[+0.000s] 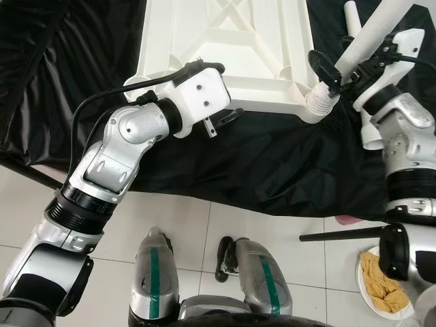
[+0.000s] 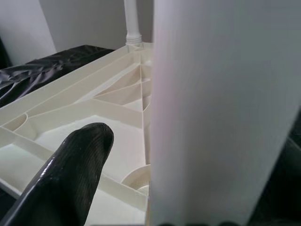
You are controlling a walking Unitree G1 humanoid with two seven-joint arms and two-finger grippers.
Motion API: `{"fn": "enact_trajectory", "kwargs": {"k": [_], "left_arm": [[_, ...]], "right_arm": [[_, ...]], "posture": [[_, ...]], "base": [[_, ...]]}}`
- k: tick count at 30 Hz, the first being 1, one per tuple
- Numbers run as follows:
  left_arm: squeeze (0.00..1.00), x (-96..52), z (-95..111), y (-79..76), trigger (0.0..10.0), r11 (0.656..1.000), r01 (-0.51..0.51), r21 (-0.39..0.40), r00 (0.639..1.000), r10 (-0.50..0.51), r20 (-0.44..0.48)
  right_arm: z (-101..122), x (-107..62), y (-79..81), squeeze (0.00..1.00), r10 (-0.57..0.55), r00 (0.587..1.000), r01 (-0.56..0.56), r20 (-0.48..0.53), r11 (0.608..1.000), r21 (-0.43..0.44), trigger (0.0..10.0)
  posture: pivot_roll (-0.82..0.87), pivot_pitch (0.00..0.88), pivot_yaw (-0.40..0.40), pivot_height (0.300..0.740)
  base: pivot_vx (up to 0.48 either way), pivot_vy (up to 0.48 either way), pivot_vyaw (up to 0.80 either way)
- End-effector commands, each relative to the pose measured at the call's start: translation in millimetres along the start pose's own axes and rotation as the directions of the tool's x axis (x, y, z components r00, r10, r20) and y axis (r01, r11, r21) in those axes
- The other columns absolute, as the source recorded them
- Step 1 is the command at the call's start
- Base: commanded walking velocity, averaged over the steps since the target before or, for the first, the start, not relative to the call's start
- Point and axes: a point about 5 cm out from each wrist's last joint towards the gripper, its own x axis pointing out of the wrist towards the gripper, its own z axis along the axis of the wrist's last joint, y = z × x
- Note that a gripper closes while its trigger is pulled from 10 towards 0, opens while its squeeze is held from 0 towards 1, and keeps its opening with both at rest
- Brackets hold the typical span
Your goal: Building children table
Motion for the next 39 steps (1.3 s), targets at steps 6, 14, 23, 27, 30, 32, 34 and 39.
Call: {"fn": "enact_trajectory", "kwargs": {"k": [6,14,23,27,30,32,34,39], "left_arm": [[0.00,0.9,0.4,-1.5,10.0,1.000,0.017,-0.003,1.000,-0.017,0.004],[0.00,1.4,0.8,-1.6,10.0,1.000,0.019,-0.004,1.000,-0.019,0.005],[0.00,-0.1,0.4,0.0,10.0,1.000,0.012,-0.003,1.000,-0.012,0.002],[0.00,-0.3,0.5,0.5,10.0,1.000,0.010,-0.003,1.000,-0.010,0.002],[0.00,-0.1,0.5,0.6,10.0,1.000,0.011,-0.003,1.000,-0.011,0.002],[0.00,0.2,0.4,0.6,10.0,1.000,0.012,-0.003,1.000,-0.012,0.002],[0.00,1.2,0.8,0.8,10.0,1.000,0.013,-0.002,1.000,-0.013,0.005],[0.00,1.5,1.0,1.1,10.0,1.000,0.012,-0.001,1.000,-0.012,0.007]], "right_arm": [[2.9,-8.9,-2.3,0.00,0.016,1.000,-0.016,0.023,0.999,0.037,0.0],[5.0,-12.5,-1.7,0.00,0.044,0.999,-0.045,0.027,0.998,0.042,0.0],[1.6,-10.9,28.1,0.00,0.179,0.984,-0.178,-0.005,0.975,-0.132,0.0],[0.1,-11.4,39.6,0.00,0.234,0.972,-0.236,-0.033,0.949,-0.210,0.0],[2.6,-11.6,37.3,0.00,0.227,0.973,-0.228,-0.028,0.948,-0.224,0.0],[5.0,-11.3,31.9,0.00,0.200,0.980,-0.199,-0.018,0.952,-0.231,0.0],[6.9,-9.6,21.5,0.00,0.132,0.991,-0.130,-0.004,0.971,-0.202,0.0],[-0.4,-8.6,23.1,0.00,0.117,0.993,-0.121,-0.030,0.977,-0.174,10.0]], "posture": [[0.12,0.099,-0.056,0.740],[0.11,0.104,-0.056,0.740],[0.12,0.106,-0.058,0.740],[0.12,0.107,-0.056,0.740],[0.11,0.106,-0.055,0.740],[0.11,0.106,-0.055,0.740],[0.11,0.104,-0.056,0.740],[0.11,0.104,-0.057,0.740]], "base": [[0.000,0.000,0.00],[0.000,0.000,0.00],[0.000,0.000,0.00],[0.000,0.000,0.00],[0.000,0.000,0.00],[0.000,0.000,0.00],[0.000,0.000,0.00],[0.000,0.000,0.00]]}}
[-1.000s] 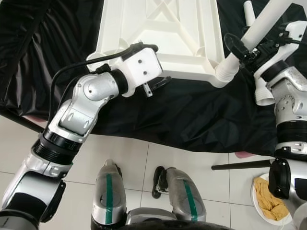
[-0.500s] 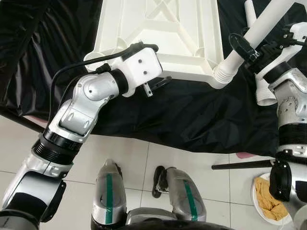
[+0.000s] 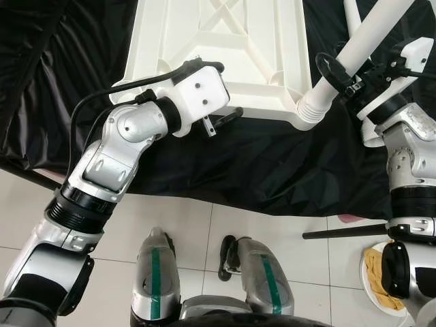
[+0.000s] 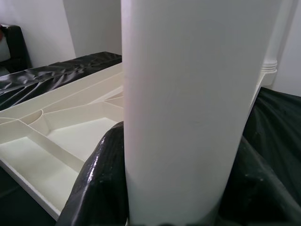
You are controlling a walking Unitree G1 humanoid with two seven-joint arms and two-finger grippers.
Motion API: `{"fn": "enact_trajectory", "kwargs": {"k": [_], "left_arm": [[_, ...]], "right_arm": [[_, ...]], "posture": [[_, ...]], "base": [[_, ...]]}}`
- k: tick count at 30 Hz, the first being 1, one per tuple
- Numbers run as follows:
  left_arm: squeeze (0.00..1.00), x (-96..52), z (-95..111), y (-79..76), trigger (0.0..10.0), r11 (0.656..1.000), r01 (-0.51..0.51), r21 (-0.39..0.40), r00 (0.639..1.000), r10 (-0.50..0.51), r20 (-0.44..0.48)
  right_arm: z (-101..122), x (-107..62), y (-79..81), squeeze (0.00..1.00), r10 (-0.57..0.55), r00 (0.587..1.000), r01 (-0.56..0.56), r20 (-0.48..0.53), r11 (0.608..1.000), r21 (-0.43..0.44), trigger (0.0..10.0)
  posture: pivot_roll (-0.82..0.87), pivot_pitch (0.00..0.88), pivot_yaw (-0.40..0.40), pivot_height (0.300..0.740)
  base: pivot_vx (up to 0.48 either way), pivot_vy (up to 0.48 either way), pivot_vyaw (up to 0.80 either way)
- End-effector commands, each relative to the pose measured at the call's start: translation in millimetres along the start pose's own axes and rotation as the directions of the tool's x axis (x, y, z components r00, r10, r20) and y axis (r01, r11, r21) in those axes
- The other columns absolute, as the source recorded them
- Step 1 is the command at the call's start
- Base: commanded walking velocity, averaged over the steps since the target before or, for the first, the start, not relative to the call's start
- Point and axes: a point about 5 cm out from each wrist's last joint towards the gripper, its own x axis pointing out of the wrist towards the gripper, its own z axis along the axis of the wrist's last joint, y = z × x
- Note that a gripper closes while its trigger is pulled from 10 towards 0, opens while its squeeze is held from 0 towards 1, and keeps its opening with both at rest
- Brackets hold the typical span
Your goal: Building children table
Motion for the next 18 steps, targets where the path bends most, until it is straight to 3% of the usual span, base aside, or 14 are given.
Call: {"fn": "enact_trajectory", "kwargs": {"k": [1,7,9,10,13,14,17,18], "left_arm": [[0.00,1.9,0.3,-0.2,10.0,1.000,0.007,0.003,1.000,-0.007,0.002],[0.00,1.4,0.3,-0.4,10.0,1.000,0.007,0.001,1.000,-0.007,0.002],[0.00,1.1,-0.5,-1.2,10.0,1.000,0.009,-0.001,1.000,-0.009,0.000],[0.00,1.2,-1.1,-1.9,10.0,1.000,0.013,-0.006,1.000,-0.013,-0.002],[0.00,1.2,-1.1,-1.9,10.0,1.000,0.013,-0.006,1.000,-0.013,-0.002],[0.00,1.3,-1.7,-2.8,10.0,1.000,0.017,-0.010,1.000,-0.017,-0.004],[0.00,4.4,-8.5,-8.8,10.0,0.991,0.056,-0.122,0.998,-0.059,-0.016],[0.00,4.4,-8.5,-8.8,10.0,0.991,0.056,-0.122,0.998,-0.059,-0.016]], "right_arm": [[-2.4,1.8,3.8,0.00,0.030,0.997,-0.036,-0.066,0.994,-0.099,10.0],[-8.7,0.7,5.8,0.00,0.026,0.996,-0.031,-0.091,0.998,-0.053,10.0],[-10.0,-0.2,4.2,0.00,0.024,0.996,-0.024,-0.082,1.000,0.002,10.0],[-10.5,-0.6,3.6,0.00,0.022,0.997,-0.021,-0.071,1.000,0.020,4.8],[-10.5,-0.6,3.6,0.00,0.022,0.997,-0.021,-0.071,1.000,0.020,4.8],[-11.0,-0.9,3.0,0.00,0.017,0.998,-0.015,-0.062,0.999,0.040,0.0],[-12.2,-1.4,3.6,0.00,0.019,0.999,-0.016,-0.045,0.998,0.064,0.0],[-12.2,-1.4,3.6,0.00,0.019,0.999,-0.016,-0.045,0.998,0.064,0.0]], "posture": [[0.11,0.104,-0.057,0.740],[0.11,0.102,-0.059,0.740],[0.11,0.101,-0.061,0.740],[0.12,0.100,-0.060,0.740],[0.12,0.100,-0.060,0.740],[0.12,0.100,-0.060,0.740],[0.12,0.098,-0.059,0.740],[0.12,0.098,-0.059,0.740]], "base": [[0.000,0.000,0.00],[0.000,0.000,0.00],[0.000,0.000,0.00],[0.000,0.000,0.00],[0.000,0.000,0.00],[0.000,0.000,0.00],[0.000,0.000,0.00],[0.000,0.000,0.00]]}}
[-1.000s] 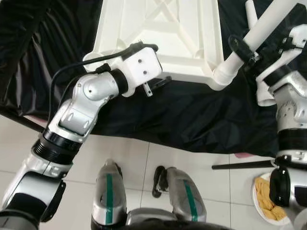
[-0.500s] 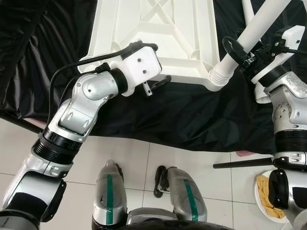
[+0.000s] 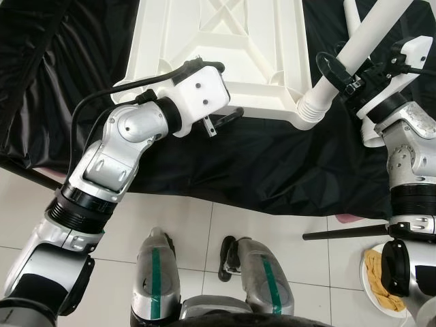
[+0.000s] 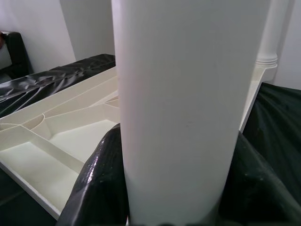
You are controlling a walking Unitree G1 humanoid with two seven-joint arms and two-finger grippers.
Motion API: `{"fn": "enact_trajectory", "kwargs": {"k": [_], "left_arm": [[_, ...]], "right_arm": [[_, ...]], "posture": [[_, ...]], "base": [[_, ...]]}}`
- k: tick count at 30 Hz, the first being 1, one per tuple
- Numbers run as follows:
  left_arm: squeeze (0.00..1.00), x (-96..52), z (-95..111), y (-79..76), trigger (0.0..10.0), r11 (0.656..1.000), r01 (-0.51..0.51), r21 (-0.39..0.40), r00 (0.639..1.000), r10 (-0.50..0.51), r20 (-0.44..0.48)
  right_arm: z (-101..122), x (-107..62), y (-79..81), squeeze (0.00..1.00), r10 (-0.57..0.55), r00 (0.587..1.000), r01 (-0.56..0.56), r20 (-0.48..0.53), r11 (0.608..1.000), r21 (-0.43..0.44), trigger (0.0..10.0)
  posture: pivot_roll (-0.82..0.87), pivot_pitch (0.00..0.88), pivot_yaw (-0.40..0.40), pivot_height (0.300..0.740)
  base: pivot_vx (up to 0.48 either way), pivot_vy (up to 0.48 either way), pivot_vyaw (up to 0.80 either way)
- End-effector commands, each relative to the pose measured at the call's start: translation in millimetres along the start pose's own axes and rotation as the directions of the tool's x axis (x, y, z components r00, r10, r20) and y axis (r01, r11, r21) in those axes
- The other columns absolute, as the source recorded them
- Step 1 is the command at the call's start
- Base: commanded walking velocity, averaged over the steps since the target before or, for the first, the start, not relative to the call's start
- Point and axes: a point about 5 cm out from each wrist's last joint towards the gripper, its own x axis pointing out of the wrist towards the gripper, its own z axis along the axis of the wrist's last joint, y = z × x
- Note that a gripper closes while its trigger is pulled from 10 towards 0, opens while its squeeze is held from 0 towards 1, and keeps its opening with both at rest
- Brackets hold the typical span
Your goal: Building children table
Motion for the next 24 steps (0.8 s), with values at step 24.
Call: {"fn": "enact_trajectory", "kwargs": {"k": [24], "left_arm": [[0.00,10.7,-10.7,-2.2,10.0,0.994,0.082,-0.073,0.996,-0.085,-0.039]], "right_arm": [[4.6,-4.8,33.4,0.00,0.478,0.878,-0.479,0.031,0.872,0.103,0.0]], "posture": [[0.12,0.121,-0.025,0.740]], "base": [[0.000,0.000,0.00]]}}
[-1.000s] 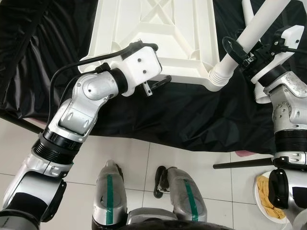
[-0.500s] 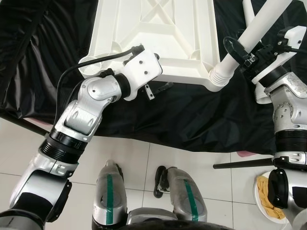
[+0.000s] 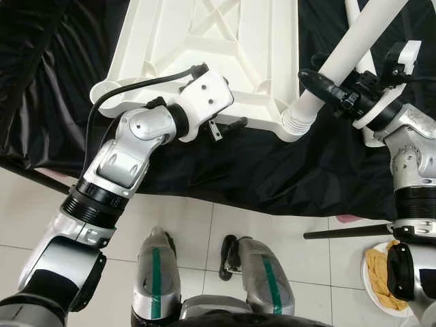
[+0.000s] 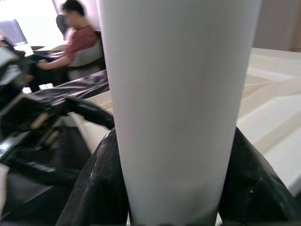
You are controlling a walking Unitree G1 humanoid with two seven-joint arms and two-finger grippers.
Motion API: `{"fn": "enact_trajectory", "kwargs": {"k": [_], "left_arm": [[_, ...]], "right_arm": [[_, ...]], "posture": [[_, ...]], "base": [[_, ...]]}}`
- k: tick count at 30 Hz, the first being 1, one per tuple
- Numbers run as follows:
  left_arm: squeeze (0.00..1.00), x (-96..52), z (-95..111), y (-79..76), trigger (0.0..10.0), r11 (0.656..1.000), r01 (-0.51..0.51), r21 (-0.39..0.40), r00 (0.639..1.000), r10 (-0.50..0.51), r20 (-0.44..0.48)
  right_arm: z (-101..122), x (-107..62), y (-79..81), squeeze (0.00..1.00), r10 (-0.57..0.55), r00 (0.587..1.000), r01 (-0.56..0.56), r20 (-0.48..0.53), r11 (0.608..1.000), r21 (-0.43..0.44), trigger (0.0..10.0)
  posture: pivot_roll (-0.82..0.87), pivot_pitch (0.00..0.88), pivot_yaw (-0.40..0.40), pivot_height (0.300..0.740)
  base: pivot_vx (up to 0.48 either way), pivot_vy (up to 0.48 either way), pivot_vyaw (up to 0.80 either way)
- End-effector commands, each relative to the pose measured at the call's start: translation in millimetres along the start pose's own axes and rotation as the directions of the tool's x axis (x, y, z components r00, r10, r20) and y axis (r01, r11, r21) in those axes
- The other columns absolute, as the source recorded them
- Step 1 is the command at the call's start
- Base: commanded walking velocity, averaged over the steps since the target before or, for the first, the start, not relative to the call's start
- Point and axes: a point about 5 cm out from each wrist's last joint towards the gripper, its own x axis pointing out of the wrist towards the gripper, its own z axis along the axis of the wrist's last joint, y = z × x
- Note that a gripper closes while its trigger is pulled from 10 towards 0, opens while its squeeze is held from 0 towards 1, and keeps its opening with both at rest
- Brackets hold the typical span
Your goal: Building children table
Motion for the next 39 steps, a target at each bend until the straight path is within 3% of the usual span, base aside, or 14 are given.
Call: {"fn": "enact_trajectory", "kwargs": {"k": [1,7,8,14,16,18,19,21,22,24,26,30,31,39], "left_arm": [[0.00,0.6,1.4,-0.5,10.0,0.999,0.053,0.000,0.999,-0.053,-0.005],[0.00,-0.8,1.2,1.4,10.0,0.999,0.050,0.004,0.999,-0.050,-0.010],[0.00,-1.4,1.3,1.8,10.0,0.999,0.050,0.004,0.999,-0.050,-0.010],[0.00,-2.1,1.3,3.1,10.0,0.999,0.045,0.003,0.999,-0.045,-0.011],[0.00,-2.0,1.7,3.7,10.0,0.999,0.039,0.006,0.999,-0.039,-0.010],[0.00,-2.0,1.7,3.7,10.0,0.999,0.039,0.006,0.999,-0.039,-0.010],[0.00,-2.3,1.9,3.5,10.0,0.999,0.036,0.005,0.999,-0.036,-0.009],[0.00,-3.8,1.1,2.8,10.0,1.000,0.031,0.002,0.999,-0.031,-0.012],[0.00,-3.8,1.1,2.8,10.0,1.000,0.031,0.002,0.999,-0.031,-0.012],[0.00,-4.0,-1.4,1.2,10.0,1.000,0.029,-0.008,0.999,-0.029,-0.020],[0.00,-3.0,-2.7,0.2,10.0,0.999,0.028,-0.021,0.999,-0.028,-0.022],[0.00,-2.4,-2.8,-0.1,10.0,0.999,0.027,-0.027,0.999,-0.028,-0.021],[0.00,0.1,-3.1,1.5,10.0,0.999,0.010,-0.049,1.000,-0.011,-0.019],[0.00,2.2,-2.4,3.7,10.0,0.997,-0.004,-0.075,1.000,0.004,-0.010]], "right_arm": [[1.7,1.8,10.2,0.00,0.151,0.988,-0.152,0.015,0.988,0.039,0.0],[13.5,1.1,10.0,0.00,0.238,0.971,-0.240,0.038,0.970,0.051,0.0],[21.7,0.3,10.7,0.00,0.291,0.955,-0.294,0.054,0.955,0.049,0.0],[41.0,-2.0,0.5,0.00,0.306,0.942,-0.316,0.141,0.947,0.055,0.0],[41.4,-2.9,-16.7,0.00,0.175,0.958,-0.209,0.227,0.969,0.133,0.0],[41.4,-2.9,-16.7,0.00,0.175,0.958,-0.209,0.227,0.969,0.133,0.0],[36.5,-4.0,-27.0,0.00,0.067,0.967,-0.114,0.244,0.977,0.182,0.0],[22.4,-2.3,-40.8,0.00,-0.138,0.978,0.102,0.156,0.971,0.216,10.0],[22.4,-2.3,-40.8,0.00,-0.138,0.978,0.102,0.156,0.971,0.216,10.0],[13.0,5.1,-49.2,0.00,-0.299,0.952,0.276,0.069,0.932,0.233,10.0],[13.1,9.7,-52.4,0.00,-0.380,0.924,0.359,0.053,0.905,0.228,10.0],[14.3,11.0,-53.1,0.00,-0.399,0.915,0.380,0.052,0.898,0.222,10.0],[21.9,19.6,-52.6,0.00,-0.456,0.888,0.437,0.064,0.879,0.191,10.0],[31.2,28.4,-49.2,0.00,-0.494,0.862,0.475,0.113,0.865,0.162,10.0]], "posture": [[0.13,0.123,-0.023,0.740],[0.13,0.126,-0.013,0.740],[0.13,0.126,-0.013,0.740],[0.13,0.126,-0.013,0.740],[0.13,0.127,-0.022,0.740],[0.13,0.127,-0.022,0.740],[0.14,0.128,-0.023,0.740],[0.14,0.130,-0.026,0.740],[0.14,0.130,-0.026,0.740],[0.14,0.129,-0.028,0.740],[0.14,0.126,-0.032,0.740],[0.14,0.126,-0.032,0.740],[0.14,0.119,-0.045,0.740],[0.14,0.110,-0.053,0.740]], "base": [[0.000,0.000,0.00],[0.000,0.000,0.00],[0.000,0.000,0.00],[0.000,0.000,0.00],[0.000,0.000,0.00],[0.000,0.000,0.00],[0.000,0.000,0.00],[0.000,0.000,0.00],[0.000,0.000,0.00],[0.000,0.000,0.00],[0.000,0.000,0.00],[0.000,0.000,0.00],[0.000,0.000,0.00],[0.000,0.000,0.00]]}}
